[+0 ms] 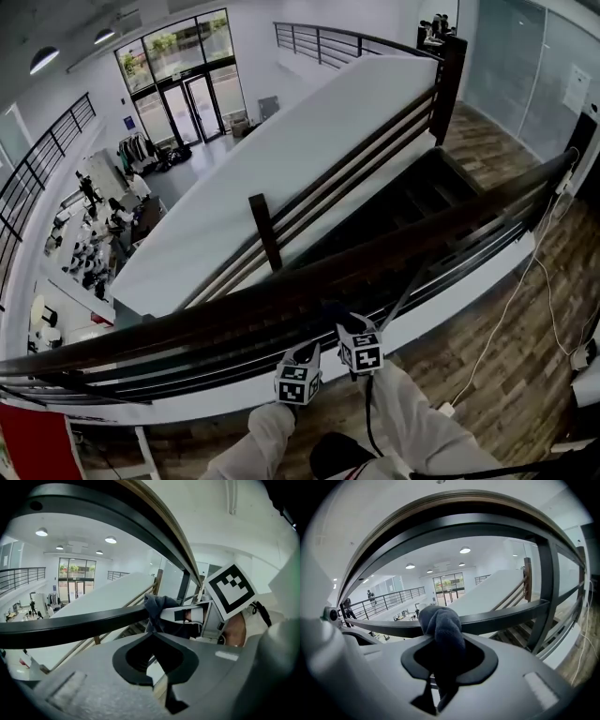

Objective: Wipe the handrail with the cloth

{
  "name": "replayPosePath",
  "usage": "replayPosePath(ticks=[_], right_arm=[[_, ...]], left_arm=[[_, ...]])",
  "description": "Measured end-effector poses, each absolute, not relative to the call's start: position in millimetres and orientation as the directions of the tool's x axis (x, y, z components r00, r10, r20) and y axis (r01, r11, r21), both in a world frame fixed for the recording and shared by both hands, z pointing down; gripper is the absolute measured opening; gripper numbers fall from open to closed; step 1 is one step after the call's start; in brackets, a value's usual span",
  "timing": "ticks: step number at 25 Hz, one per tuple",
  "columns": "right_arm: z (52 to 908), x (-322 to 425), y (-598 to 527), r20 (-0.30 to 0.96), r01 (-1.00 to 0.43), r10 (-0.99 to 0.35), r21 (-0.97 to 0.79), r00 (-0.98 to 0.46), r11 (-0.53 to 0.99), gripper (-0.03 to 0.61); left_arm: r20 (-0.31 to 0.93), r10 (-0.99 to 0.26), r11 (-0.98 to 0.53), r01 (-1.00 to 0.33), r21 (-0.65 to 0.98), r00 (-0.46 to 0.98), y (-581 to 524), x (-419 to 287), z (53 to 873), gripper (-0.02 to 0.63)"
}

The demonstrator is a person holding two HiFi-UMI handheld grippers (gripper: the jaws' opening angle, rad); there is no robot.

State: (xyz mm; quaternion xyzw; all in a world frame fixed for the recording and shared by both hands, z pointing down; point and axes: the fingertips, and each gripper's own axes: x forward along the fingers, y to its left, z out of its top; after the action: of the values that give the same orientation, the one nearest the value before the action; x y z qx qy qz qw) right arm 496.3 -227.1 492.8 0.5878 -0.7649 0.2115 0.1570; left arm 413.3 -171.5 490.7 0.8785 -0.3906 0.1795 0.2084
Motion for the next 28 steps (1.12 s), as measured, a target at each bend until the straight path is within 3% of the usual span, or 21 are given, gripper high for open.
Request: replayPosePath(ticks=[13, 20, 28], right_arm=[[489, 610, -247, 0.472, -0.982, -0.862, -0.12, -0.184, 0.143, 0.089], [494, 649, -253, 0.487, -0.967, -0.842, -0.028, -0.234, 0.253, 0.094], [488, 726, -260, 0.473, -0.997, -0.88, -0.077, -0.048, 0.013, 0.086]], left_arm=[[0.441, -0.546, -0.683, -0.683, 0.259, 0.712, -179, 503, 475, 0.003], [0.474, -0.509, -0.703, -0.665, 0.253, 0.719, -166, 508, 489, 0.003], [0.495, -0.478, -0.711, -0.65, 0.267, 0.726, -146, 512, 505, 0.003]])
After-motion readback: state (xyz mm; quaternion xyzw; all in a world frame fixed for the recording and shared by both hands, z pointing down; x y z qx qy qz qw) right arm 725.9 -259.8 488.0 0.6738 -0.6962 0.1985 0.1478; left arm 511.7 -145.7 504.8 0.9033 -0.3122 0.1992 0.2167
